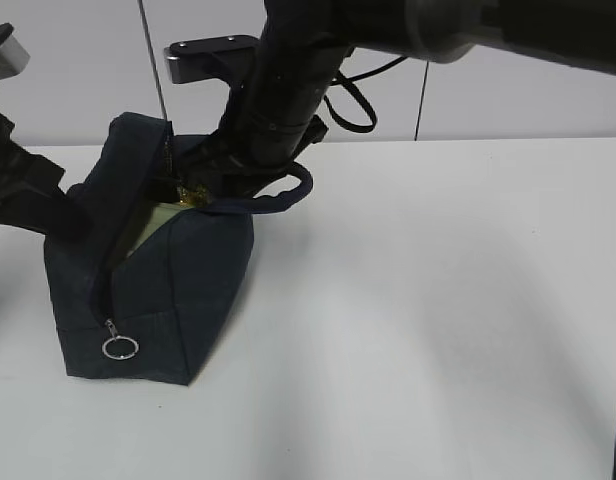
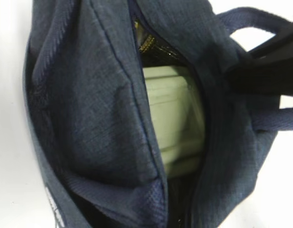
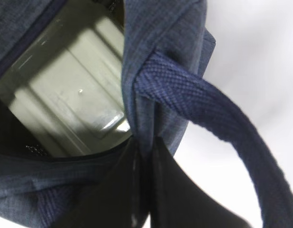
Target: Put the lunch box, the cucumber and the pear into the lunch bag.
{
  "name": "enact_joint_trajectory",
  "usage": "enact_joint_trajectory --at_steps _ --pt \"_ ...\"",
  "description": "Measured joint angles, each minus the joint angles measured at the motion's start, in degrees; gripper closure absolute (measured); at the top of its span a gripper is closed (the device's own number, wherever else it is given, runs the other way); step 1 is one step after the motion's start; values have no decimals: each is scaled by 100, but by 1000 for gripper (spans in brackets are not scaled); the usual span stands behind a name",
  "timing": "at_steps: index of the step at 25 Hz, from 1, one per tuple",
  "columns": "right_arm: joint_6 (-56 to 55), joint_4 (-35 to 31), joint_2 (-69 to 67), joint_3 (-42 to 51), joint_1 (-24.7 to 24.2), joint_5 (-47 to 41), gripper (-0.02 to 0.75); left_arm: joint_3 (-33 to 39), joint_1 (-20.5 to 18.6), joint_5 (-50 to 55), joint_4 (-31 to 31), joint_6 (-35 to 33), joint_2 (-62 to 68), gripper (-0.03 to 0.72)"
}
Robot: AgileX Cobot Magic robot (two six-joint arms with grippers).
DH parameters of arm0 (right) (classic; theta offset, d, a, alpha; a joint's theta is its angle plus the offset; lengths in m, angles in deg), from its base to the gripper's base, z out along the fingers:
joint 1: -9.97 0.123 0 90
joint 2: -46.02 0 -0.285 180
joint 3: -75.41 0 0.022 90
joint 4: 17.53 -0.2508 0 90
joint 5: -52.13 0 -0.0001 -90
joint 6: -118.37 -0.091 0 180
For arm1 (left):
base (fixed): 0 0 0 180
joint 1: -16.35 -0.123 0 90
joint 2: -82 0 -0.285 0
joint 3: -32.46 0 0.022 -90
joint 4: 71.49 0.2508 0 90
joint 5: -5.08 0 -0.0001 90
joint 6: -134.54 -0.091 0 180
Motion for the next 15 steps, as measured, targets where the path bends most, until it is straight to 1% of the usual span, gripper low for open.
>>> enact_joint_trajectory --at_steps 4,7,15 --pt "-4 12 540 662 -252 126 729 -173 136 5 -18 95 5 703" --pt "8 12 1117 1391 -462 279 729 -392 314 5 -24 191 76 703" --pt "465 -484 2567 3544 -879 1143 729 -769 1178 -105 -43 472 532 703"
